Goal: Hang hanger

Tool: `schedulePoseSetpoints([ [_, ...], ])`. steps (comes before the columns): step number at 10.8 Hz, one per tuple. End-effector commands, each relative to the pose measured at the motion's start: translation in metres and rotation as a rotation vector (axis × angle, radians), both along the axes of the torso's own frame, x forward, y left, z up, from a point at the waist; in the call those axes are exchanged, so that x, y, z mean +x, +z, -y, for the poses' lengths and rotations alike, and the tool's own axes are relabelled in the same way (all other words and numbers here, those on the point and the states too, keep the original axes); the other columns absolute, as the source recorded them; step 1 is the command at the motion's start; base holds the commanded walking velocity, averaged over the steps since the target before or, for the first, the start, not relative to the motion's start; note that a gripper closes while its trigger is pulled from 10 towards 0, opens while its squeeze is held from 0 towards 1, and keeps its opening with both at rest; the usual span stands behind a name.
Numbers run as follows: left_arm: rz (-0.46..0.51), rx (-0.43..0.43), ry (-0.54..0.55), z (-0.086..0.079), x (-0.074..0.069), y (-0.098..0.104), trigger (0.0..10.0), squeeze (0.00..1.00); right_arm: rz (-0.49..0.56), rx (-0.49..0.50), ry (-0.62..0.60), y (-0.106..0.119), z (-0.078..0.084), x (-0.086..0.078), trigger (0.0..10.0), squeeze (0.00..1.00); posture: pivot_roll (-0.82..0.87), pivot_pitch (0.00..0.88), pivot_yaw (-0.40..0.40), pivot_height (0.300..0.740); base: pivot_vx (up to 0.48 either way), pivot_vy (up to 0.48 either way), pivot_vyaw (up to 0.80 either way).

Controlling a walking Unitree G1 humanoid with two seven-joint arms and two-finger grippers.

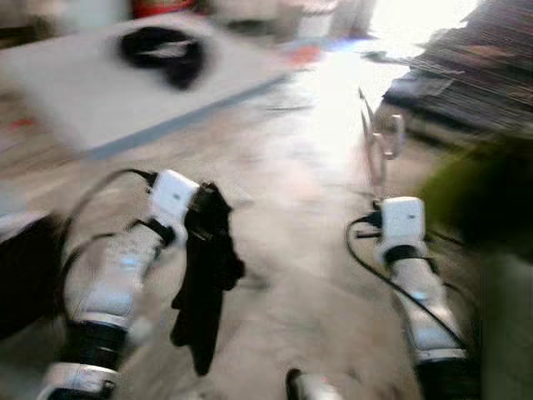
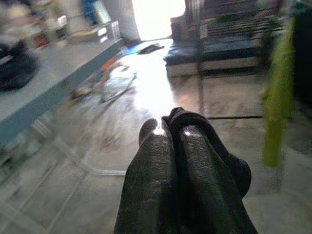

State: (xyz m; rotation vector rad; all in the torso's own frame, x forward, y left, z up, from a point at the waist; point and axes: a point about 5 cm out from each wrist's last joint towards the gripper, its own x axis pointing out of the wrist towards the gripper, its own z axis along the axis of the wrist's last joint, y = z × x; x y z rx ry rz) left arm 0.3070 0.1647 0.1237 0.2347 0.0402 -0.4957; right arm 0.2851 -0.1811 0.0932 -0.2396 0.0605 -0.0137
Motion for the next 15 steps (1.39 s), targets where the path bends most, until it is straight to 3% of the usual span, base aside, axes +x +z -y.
schedulePoseSetpoints([
  [1, 0.047, -0.026, -0.034, 0.0089, 0.0032, 0.0118, 10.0, 0.00, 0.018, -0.006, -0.018, 0.0045, 0.0053, 0.0019, 10.0, 0.00, -0.07, 0.000, -0.040, 0.740, 0.292, 0.382, -0.80],
  [6, 0.021, -0.050, -0.016, 0.0106, 0.0055, 0.0092, 10.0, 0.00, 0.017, -0.006, -0.026, 0.0033, 0.0061, 0.0002, 10.0, 0.00, -0.07, 0.000, -0.037, 0.740, 0.277, 0.391, -0.51],
  [15, 0.013, -0.017, -0.043, 0.0170, 0.0060, 0.0080, 10.0, 0.00, 0.012, -0.004, -0.020, 0.0016, 0.0026, 0.0006, 10.0, 0.00, -0.07, 0.000, -0.038, 0.740, 0.000, 0.453, -0.77],
])
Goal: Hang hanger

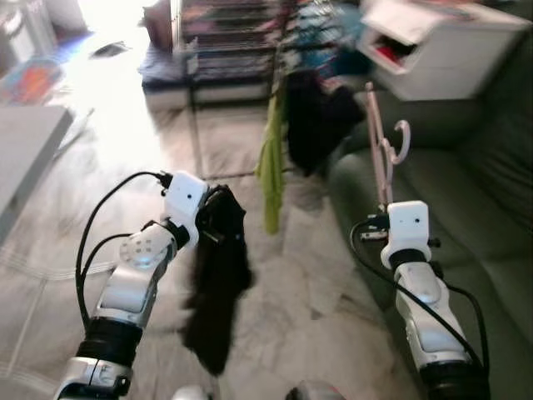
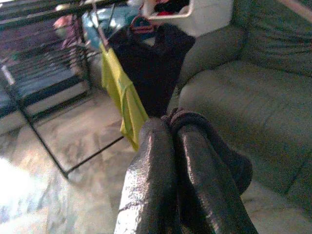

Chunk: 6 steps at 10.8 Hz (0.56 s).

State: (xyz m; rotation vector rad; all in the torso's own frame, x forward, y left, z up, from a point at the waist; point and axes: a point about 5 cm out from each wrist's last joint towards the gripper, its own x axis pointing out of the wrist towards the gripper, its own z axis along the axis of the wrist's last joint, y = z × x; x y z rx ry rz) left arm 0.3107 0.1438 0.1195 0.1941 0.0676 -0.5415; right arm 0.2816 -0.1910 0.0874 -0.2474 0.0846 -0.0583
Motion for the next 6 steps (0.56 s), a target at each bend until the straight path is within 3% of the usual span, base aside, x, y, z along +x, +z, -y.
schedulePoseSetpoints([
  [1, 0.067, 0.027, -0.008, -0.0035, 0.0026, 0.0135, 10.0, 0.00, 0.032, 0.005, 0.027, 0.0078, -0.0076, 0.0043, 10.0, 0.00, -0.07, 0.000, -0.038, 0.740, 0.000, 0.337, -0.80],
  [2, 0.088, 0.046, -0.024, -0.0025, 0.0028, 0.0156, 10.0, 0.00, 0.035, 0.007, 0.028, 0.0078, -0.0078, 0.0041, 10.0, 0.00, -0.07, 0.000, -0.037, 0.740, 0.000, 0.000, -0.48],
  [6, 0.131, 0.039, -0.083, 0.0051, 0.0003, 0.0225, 10.0, 0.00, 0.040, 0.011, 0.032, 0.0080, -0.0097, 0.0040, 10.0, 0.00, -0.06, 0.000, -0.037, 0.740, 0.000, 0.000, 0.00],
])
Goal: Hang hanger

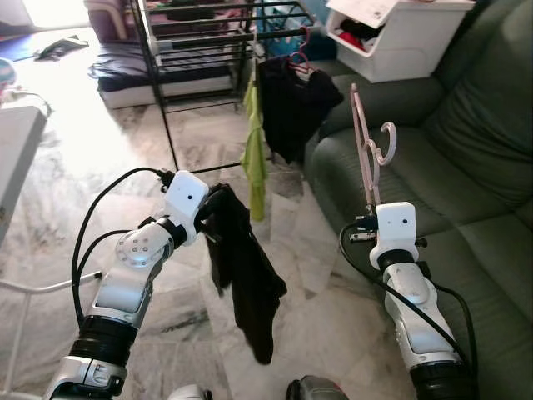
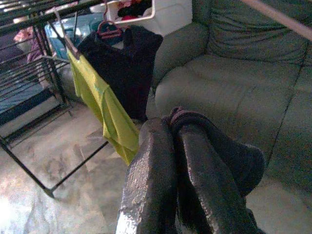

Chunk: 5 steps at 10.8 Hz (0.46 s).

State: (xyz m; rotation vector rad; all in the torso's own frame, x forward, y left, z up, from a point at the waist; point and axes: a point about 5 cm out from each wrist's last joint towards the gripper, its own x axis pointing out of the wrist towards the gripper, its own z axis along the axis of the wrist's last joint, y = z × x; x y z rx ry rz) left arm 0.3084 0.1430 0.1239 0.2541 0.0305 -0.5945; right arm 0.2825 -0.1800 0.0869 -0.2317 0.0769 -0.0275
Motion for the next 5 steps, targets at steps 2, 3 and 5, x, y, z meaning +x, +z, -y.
schedulePoseSetpoints([
  [2, 0.083, -0.011, -0.025, 0.0037, 0.0022, 0.0176, 10.0, 0.00, 0.027, -0.002, -0.002, 0.0074, 0.0022, 0.0029, 10.0, 0.00, -0.06, 0.000, -0.037, 0.740, 0.000, 0.000, -0.58],
  [3, 0.077, -0.017, -0.030, 0.0040, 0.0019, 0.0171, 10.0, 0.00, 0.027, -0.002, -0.002, 0.0073, 0.0020, 0.0028, 10.0, 0.00, -0.06, 0.000, -0.035, 0.740, 0.240, 0.000, -0.80],
  [5, 0.072, -0.016, -0.043, 0.0055, 0.0006, 0.0159, 10.0, 0.00, 0.025, -0.002, -0.003, 0.0066, 0.0020, 0.0018, 10.0, 0.00, -0.07, 0.000, -0.034, 0.740, 0.283, 0.000, -0.69],
])
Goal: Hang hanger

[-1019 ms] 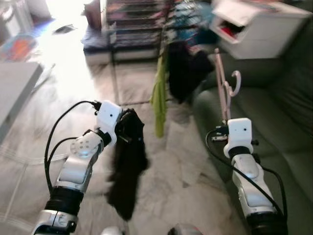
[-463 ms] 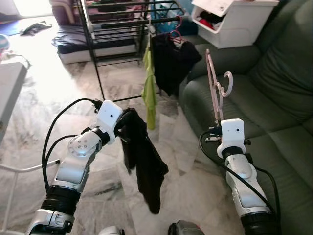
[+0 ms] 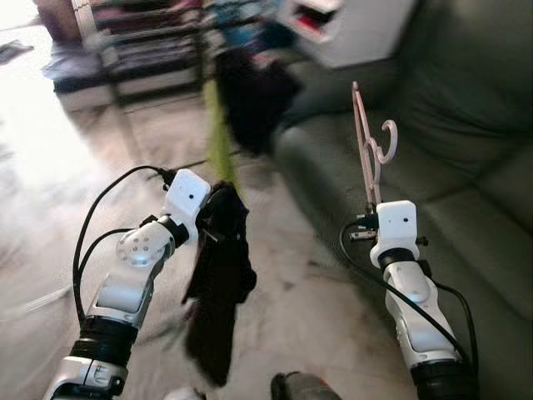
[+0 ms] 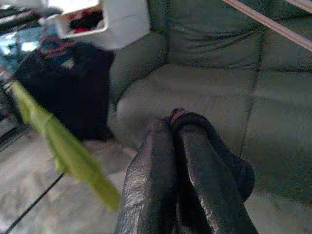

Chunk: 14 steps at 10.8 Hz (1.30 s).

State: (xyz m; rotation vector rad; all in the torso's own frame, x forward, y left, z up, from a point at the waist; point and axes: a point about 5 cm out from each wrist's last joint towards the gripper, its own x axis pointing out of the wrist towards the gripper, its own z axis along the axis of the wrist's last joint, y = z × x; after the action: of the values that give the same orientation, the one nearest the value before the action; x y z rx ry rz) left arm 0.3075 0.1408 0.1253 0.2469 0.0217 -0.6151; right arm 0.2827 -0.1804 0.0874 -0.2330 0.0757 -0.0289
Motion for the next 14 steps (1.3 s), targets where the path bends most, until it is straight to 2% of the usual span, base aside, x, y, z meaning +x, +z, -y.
schedulePoseSetpoints([
  [1, 0.068, -0.008, -0.021, 0.0034, 0.0017, 0.0146, 10.0, 0.00, 0.020, -0.001, -0.003, 0.0056, 0.0021, 0.0012, 10.0, 0.00, -0.07, 0.000, -0.035, 0.740, 0.300, 0.000, -0.80],
  [8, 0.065, -0.003, -0.029, 0.0056, 0.0034, 0.0135, 10.0, 0.00, 0.023, -0.010, 0.000, 0.0072, 0.0022, 0.0056, 10.0, 0.00, -0.07, 0.000, -0.040, 0.740, 0.295, 0.000, -0.80],
  [9, 0.062, 0.025, -0.029, 0.0048, 0.0035, 0.0121, 10.0, 0.00, 0.029, -0.007, -0.001, 0.0082, 0.0021, 0.0060, 10.0, 0.00, -0.07, 0.000, -0.039, 0.740, 0.000, 0.000, -0.51],
  [10, 0.078, 0.075, -0.017, 0.0025, 0.0030, 0.0100, 10.0, 0.00, 0.036, -0.003, 0.000, 0.0093, 0.0019, 0.0058, 10.0, 0.00, -0.07, 0.000, -0.036, 0.740, 0.000, 0.000, 0.00],
  [11, 0.066, 0.065, 0.003, 0.0010, 0.0047, 0.0094, 10.0, 0.00, 0.036, -0.005, 0.001, 0.0088, 0.0028, 0.0054, 10.0, 0.00, -0.07, 0.000, -0.036, 0.740, 0.000, 0.000, 0.00],
  [14, 0.051, 0.039, -0.039, 0.0079, 0.0012, 0.0098, 10.0, 0.00, 0.033, -0.002, 0.004, 0.0086, 0.0007, 0.0060, 10.0, 0.00, -0.07, 0.000, -0.034, 0.740, 0.000, 0.000, 0.00],
])
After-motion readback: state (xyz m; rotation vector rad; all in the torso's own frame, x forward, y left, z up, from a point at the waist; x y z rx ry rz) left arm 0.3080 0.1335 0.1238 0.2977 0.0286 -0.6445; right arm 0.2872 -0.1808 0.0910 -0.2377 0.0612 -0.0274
